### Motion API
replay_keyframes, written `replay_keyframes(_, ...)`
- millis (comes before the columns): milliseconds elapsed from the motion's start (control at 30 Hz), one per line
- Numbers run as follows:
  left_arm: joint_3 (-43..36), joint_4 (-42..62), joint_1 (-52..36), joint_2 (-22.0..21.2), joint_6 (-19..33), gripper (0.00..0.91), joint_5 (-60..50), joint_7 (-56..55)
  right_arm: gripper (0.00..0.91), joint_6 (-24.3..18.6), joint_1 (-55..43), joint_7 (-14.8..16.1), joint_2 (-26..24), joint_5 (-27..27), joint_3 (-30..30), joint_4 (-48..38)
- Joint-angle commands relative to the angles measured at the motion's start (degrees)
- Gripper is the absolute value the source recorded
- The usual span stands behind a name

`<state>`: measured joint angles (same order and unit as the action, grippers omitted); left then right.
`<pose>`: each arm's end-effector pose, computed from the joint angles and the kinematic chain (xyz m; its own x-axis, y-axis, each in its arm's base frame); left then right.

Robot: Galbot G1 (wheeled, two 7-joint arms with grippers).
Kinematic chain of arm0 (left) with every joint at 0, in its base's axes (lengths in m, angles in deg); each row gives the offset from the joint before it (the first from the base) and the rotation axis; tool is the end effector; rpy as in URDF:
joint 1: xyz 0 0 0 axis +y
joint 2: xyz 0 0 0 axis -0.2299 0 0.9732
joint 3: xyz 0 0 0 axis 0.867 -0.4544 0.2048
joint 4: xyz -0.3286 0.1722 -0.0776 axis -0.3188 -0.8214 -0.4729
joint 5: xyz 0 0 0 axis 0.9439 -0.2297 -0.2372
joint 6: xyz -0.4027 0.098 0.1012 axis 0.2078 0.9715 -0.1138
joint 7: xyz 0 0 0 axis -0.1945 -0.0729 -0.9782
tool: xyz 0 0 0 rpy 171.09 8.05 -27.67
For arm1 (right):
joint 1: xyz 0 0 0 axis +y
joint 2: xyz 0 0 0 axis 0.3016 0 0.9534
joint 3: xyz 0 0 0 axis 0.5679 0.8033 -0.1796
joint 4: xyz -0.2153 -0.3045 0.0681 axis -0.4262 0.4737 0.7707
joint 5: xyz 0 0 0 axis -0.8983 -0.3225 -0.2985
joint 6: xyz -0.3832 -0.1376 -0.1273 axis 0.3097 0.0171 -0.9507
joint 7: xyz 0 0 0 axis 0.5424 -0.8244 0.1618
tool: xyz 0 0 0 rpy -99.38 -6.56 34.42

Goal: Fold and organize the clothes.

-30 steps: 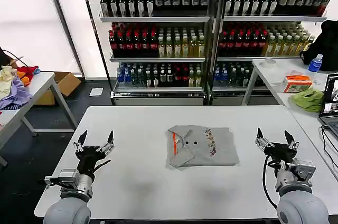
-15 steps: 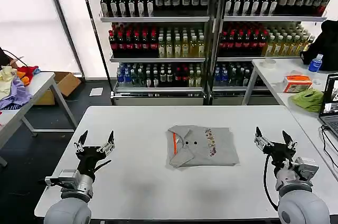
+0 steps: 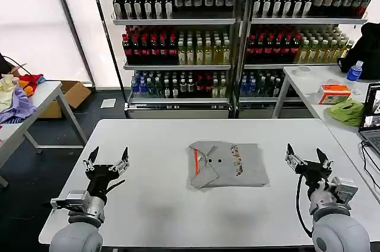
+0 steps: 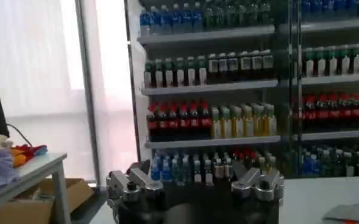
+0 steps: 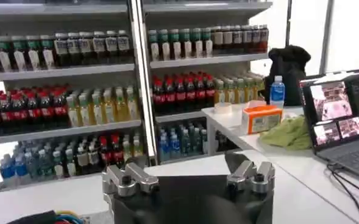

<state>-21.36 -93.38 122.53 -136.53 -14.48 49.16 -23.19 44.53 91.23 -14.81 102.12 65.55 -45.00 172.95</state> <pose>0.2932 0.0510 -0.2522 -0.9950 -0.0352 0.0933 -0.0290 0.9973 0.0672 0.2855 -0.0872 -0.1860 -0.9637 0.1788 0.1981 0.1910 0.9806 0.0442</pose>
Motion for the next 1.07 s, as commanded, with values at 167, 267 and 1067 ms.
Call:
replay_keyframes(167,-0.1,0.2,0.1,-0.2,0.1,0.907,-0.1,0.1,0.907,-0.3,0.0,0.2,-0.1,0.4,0.1,0.6)
replay_keyframes(267,0.1,0.2,0.0,0.0,0.0,0.907,0.0,0.1,0.907,-0.2,-0.5,0.3,0.0,0.8,0.2,0.8)
replay_keyframes(1067,0.0,-0.2,-0.2,-0.1,-0.1,0.907,1.4,-0.1,0.907,-0.3,-0.8,0.1,0.2,-0.2,0.5,-0.1)
